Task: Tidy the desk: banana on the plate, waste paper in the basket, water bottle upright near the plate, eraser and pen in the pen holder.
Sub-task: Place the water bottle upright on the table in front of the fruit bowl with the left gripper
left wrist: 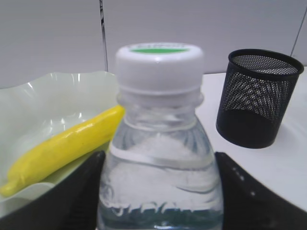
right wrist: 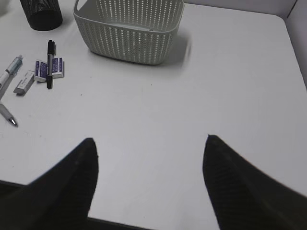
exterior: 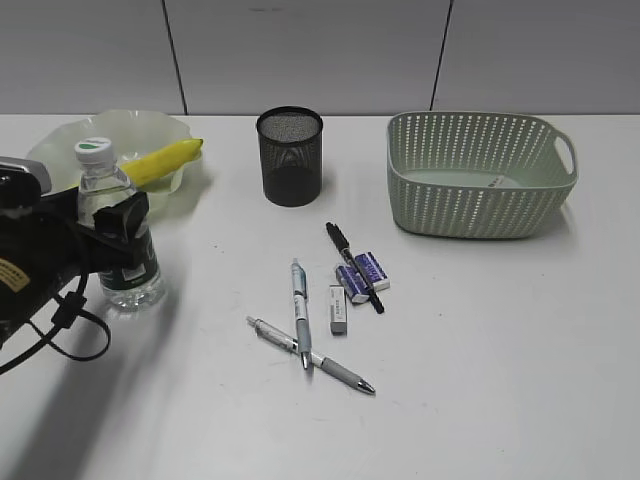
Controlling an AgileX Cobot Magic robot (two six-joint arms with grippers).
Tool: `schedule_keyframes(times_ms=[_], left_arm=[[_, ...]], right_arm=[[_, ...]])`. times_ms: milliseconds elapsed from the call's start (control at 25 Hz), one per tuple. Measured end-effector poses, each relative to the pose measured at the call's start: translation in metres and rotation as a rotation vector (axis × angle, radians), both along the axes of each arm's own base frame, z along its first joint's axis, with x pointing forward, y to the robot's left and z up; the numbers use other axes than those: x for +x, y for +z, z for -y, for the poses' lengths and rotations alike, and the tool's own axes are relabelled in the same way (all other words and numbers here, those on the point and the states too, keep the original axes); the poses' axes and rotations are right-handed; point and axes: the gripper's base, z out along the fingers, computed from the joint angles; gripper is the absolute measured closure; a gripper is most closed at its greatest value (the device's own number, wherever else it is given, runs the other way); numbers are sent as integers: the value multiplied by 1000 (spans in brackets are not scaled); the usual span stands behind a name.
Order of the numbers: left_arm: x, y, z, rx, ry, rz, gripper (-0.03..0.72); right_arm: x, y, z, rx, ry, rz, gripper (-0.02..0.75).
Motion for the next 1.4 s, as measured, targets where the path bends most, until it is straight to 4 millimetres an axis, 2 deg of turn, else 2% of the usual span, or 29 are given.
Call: schedule_keyframes(times_ms=[440, 720, 960, 1200, 1400], left_arm=[[-12, -2, 2, 14, -70, 3, 201], [-14, -5, 3, 24, -86, -27, 120], [-14, -8, 0, 32, -61, -64, 106], [-13, 4, -8, 4, 27, -30, 104], [-15, 3, -13, 0, 76, -41, 104]], right_arm=[[0, 0, 0, 0, 0, 0, 199], [0, 0, 0, 0, 0, 0, 199], [0, 0, 0, 0, 0, 0, 199], [0, 0, 0, 0, 0, 0, 199], [0, 0, 0, 0, 0, 0, 199]])
